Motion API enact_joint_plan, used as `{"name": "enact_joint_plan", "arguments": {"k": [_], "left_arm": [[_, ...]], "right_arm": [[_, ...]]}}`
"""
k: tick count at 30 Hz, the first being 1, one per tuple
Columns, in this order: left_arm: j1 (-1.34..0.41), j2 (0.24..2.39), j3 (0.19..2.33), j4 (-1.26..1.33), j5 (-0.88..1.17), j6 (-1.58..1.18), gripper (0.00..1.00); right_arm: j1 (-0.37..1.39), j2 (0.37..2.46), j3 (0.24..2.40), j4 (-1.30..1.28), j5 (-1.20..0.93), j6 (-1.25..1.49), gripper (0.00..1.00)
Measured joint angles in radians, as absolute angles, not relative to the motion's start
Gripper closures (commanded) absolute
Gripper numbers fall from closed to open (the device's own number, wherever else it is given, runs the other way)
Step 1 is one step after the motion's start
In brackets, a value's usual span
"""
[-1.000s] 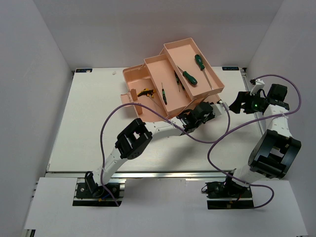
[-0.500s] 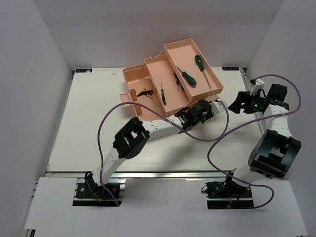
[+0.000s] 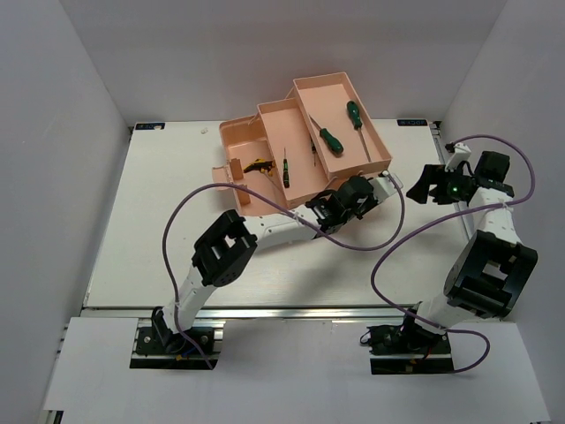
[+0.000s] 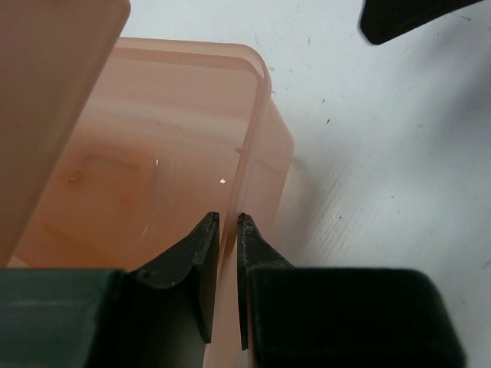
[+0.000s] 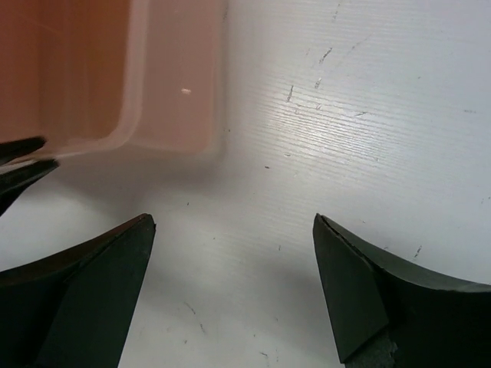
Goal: Sort the tools into containers
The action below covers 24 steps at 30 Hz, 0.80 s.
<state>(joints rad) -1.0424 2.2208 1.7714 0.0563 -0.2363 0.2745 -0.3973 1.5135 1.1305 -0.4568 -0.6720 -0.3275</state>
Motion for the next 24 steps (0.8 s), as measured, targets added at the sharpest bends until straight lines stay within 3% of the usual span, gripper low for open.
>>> {"name": "enact_joint_plan", "arguments": {"k": [10, 15, 24], "left_arm": [[-1.042, 2.086, 1.662, 0.101, -0.272, 0.234, 1.0], [-1.042, 2.062, 1.651, 0.147, -0.281, 0.196, 1.0], [-1.042, 1.987, 1.578, 0.188, -0.291, 0.132, 1.0]], "right_arm": [[-0.254, 1.729, 1.138, -0.384, -0.559, -0.156, 0.27], [-0.234, 1.886, 1.221, -0.387, -0.566, -0.094, 0.28], [-0.157, 2.134, 1.457, -0.384, -0.841, 0.019, 0.3]]}}
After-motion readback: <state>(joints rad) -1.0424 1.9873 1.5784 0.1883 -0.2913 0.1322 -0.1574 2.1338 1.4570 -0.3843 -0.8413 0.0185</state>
